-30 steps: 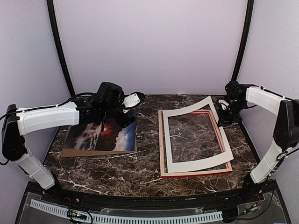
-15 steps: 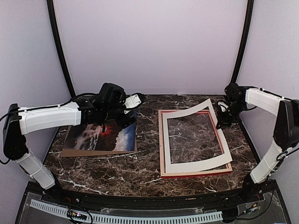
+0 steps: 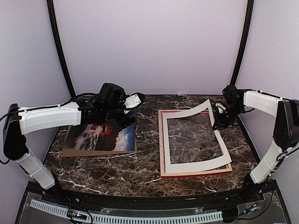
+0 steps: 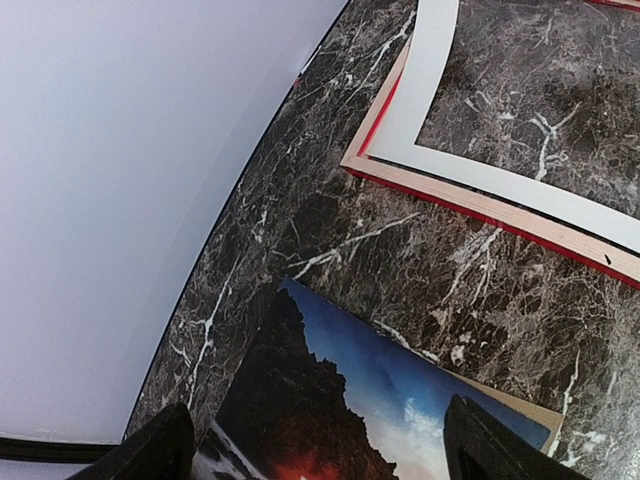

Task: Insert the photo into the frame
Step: Place the mat board on the glass panel.

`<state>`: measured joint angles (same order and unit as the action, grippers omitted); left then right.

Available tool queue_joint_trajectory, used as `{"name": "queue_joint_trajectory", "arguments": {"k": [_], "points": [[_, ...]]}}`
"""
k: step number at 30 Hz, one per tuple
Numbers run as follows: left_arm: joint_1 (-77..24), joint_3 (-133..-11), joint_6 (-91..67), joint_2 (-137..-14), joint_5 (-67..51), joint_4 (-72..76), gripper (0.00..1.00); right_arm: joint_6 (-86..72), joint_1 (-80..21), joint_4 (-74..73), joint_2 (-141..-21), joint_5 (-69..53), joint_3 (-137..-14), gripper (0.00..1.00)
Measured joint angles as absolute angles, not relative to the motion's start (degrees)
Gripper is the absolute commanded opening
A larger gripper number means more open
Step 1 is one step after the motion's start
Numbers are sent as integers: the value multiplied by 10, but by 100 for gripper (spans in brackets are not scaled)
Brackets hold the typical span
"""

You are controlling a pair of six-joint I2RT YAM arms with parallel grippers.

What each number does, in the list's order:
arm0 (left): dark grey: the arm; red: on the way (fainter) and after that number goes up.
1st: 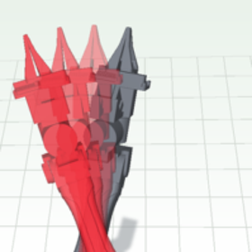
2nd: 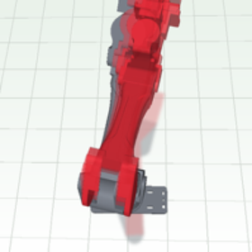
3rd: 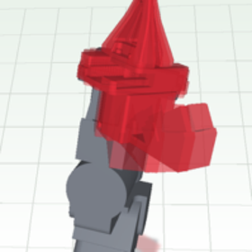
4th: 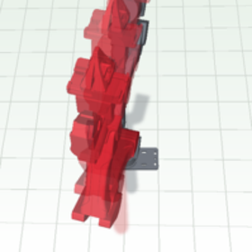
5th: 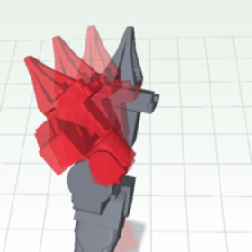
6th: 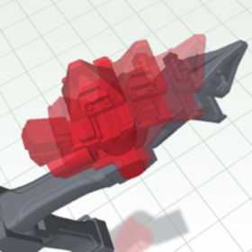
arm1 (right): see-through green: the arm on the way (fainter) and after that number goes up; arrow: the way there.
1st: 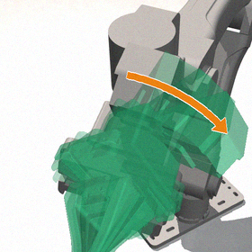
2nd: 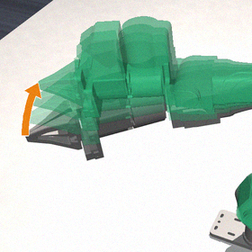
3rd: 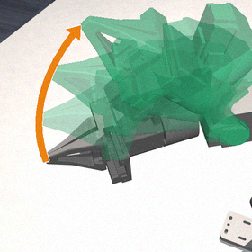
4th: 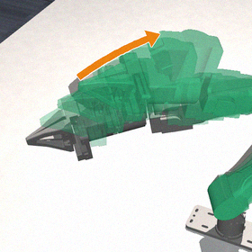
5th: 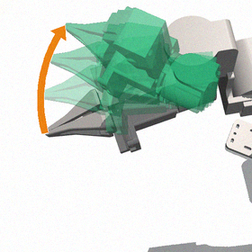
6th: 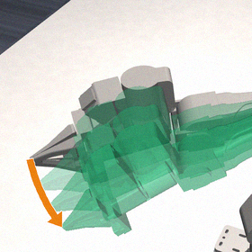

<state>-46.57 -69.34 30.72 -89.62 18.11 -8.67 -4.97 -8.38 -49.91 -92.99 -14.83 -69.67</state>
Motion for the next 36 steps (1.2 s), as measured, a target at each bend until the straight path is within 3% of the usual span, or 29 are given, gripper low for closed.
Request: {"name": "queue_joint_trajectory", "arguments": {"k": [6, 16, 30, 36], "points": [[-467, -693, 306, -896, 187, -87, 90, -54, -89, -488, -930, -150, -686, 0], [-468, -693, 306, -896, 193, -87, 90, -69, -89, -489, -930, -114, -685, 21], [-472, -693, 307, -896, 205, -87, 90, -78, -83, -477, -931, -92, -653, 29], [-472, -692, 306, -896, 206, -87, 90, -80, -82, -464, -938, -91, -648, 40]]}}
